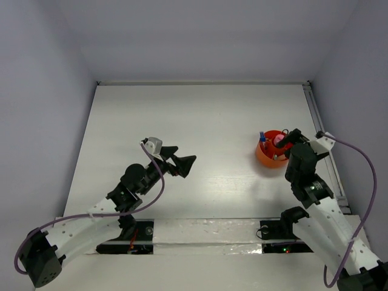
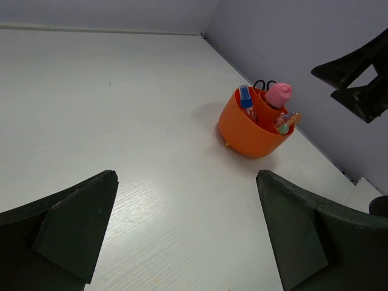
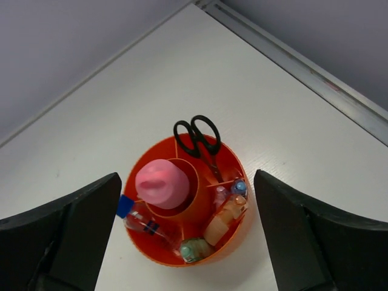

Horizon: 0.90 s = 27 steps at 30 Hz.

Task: Sort the stationery into containers
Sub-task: Reset both arms

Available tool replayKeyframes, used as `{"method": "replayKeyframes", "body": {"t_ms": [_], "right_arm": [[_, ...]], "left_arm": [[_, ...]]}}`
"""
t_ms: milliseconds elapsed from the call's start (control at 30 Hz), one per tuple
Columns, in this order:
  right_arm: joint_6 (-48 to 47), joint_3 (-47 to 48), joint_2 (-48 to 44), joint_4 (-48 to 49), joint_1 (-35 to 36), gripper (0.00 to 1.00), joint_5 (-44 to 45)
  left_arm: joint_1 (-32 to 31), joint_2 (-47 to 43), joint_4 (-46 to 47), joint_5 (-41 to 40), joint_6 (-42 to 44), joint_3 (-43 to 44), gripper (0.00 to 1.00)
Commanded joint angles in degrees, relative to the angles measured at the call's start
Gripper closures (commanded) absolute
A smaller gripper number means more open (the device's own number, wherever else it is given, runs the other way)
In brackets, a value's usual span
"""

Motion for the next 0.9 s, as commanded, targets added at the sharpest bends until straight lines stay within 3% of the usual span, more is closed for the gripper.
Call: {"method": "replayKeyframes", "body": {"t_ms": [0,200,233,267,300,333,500,633,867], "right_arm": [[-2.7,4.9,-0.4,-1.6,-0.5,0.02,-3.3],[-6.1,10.0,-0.4,-0.7,-0.5,0.00,-14.4],[-6.4,12.6,-0.4,-1.0,-0.5,0.03,-16.9],[-6.6,13.9,-0.5,-1.1,-0.5,0.15,-22.3],[-6.9,15.3,-0.5,-1.2,-0.5,0.15,-24.8],[-7.2,18.0,-0.6,-1.4,-0.5,0.00,-27.0],[-8.6,25.8,-1.1,-4.0,-0.5,0.00,-40.7],[-8.9,28.4,-5.8,-1.9,-0.5,0.00,-44.1],[-9.6,27.5,-17.2,1.5,-0.5,0.00,-39.0]], "left_arm": [[-0.3,0.2,2.6,-1.5,0.1,0.4,0.01],[-0.3,-0.5,0.2,-2.8,-3.0,4.0,0.01],[-0.3,-1.1,-0.4,-2.9,-3.4,4.7,0.01],[-0.3,-1.3,-1.6,-2.6,-4.1,5.6,0.01],[-0.3,-1.8,-2.3,-2.5,-4.5,7.4,0.01],[-0.3,-2.6,-3.0,-1.9,-5.2,8.4,0.01],[-0.3,-6.9,-9.3,1.4,-6.9,15.7,0.01],[-0.3,-12.7,-16.7,-0.5,-4.5,22.0,0.01],[-0.3,-17.5,-28.3,-7.7,3.4,33.4,0.01]]}}
